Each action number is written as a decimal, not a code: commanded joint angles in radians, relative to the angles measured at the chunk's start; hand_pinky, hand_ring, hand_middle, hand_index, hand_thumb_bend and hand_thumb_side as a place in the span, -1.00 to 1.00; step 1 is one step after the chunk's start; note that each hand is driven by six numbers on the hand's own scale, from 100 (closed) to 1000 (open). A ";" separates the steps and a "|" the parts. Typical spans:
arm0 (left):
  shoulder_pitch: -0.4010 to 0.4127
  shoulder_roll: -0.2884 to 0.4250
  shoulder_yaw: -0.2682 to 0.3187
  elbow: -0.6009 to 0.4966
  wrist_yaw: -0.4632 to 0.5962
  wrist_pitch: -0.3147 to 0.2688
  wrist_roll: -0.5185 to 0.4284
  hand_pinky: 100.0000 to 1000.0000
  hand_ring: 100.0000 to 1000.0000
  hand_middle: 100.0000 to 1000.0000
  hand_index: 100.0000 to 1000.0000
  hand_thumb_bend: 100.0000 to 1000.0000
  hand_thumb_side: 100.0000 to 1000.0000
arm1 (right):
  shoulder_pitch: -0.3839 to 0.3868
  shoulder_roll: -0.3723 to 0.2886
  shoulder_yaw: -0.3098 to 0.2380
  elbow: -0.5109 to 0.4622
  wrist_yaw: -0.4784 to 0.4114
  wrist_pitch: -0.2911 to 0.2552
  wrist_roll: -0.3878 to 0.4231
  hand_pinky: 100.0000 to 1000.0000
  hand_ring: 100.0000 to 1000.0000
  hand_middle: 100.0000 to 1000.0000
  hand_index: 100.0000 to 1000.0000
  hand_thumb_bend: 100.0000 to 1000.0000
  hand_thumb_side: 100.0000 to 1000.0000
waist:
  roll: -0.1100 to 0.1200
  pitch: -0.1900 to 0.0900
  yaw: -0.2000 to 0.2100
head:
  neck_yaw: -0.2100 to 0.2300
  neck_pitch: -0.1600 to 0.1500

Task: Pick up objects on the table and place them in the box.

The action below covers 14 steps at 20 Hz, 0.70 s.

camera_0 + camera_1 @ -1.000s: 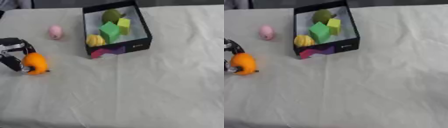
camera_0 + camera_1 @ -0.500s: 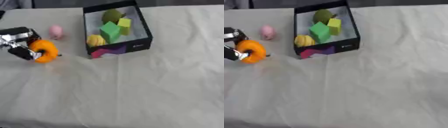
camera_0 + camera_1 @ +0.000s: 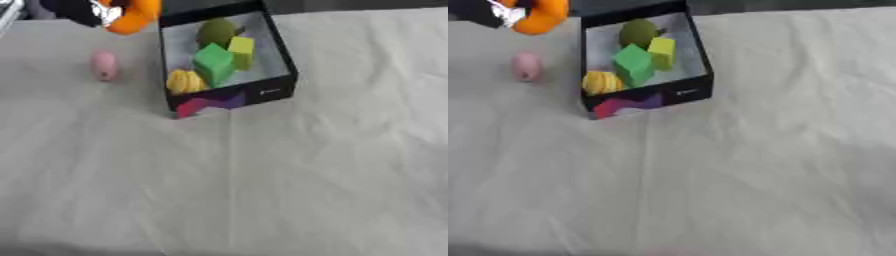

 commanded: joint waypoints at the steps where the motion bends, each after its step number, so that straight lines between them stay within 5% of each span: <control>1: -0.047 -0.070 0.030 0.104 -0.101 -0.046 0.039 0.17 -0.11 -0.18 -0.04 -1.00 -0.86 | -0.019 -0.046 0.006 -0.024 -0.028 0.001 0.018 0.74 0.46 0.34 0.71 -1.00 0.07 | 0.008 0.001 -0.012 | 0.026 -0.018; 5: -0.064 -0.151 0.068 0.222 -0.215 -0.111 0.105 0.33 -0.02 -0.08 0.11 -0.99 -0.94 | -0.021 -0.039 0.008 -0.026 -0.030 0.005 0.022 0.74 0.46 0.34 0.70 -1.00 0.09 | 0.006 0.007 -0.027 | 0.043 -0.024; 9: -0.065 -0.174 0.075 0.262 -0.240 -0.184 0.073 0.71 0.50 0.46 0.62 -0.74 -0.90 | -0.017 -0.035 0.007 -0.027 -0.027 0.006 0.021 0.74 0.46 0.34 0.70 -1.00 0.10 | 0.005 0.011 -0.032 | 0.044 -0.027; 11: -0.067 -0.170 0.082 0.262 -0.224 -0.205 0.049 0.76 0.55 0.52 0.69 -0.75 -0.58 | -0.016 -0.034 0.007 -0.028 -0.026 0.006 0.020 0.74 0.46 0.34 0.70 -1.00 0.10 | 0.005 0.011 -0.033 | 0.043 -0.026; 12: -0.068 -0.167 0.087 0.260 -0.213 -0.210 0.040 0.77 0.56 0.52 0.70 -0.73 -0.24 | -0.014 -0.033 0.007 -0.028 -0.024 0.006 0.020 0.74 0.46 0.34 0.70 -1.00 0.10 | 0.004 0.011 -0.032 | 0.043 -0.025; 14: -0.072 -0.155 0.094 0.253 -0.178 -0.219 0.016 0.79 0.57 0.54 0.73 -0.50 -0.07 | -0.009 -0.033 0.006 -0.028 -0.020 0.004 0.018 0.74 0.46 0.34 0.70 -1.00 0.10 | 0.003 0.010 -0.029 | 0.040 -0.022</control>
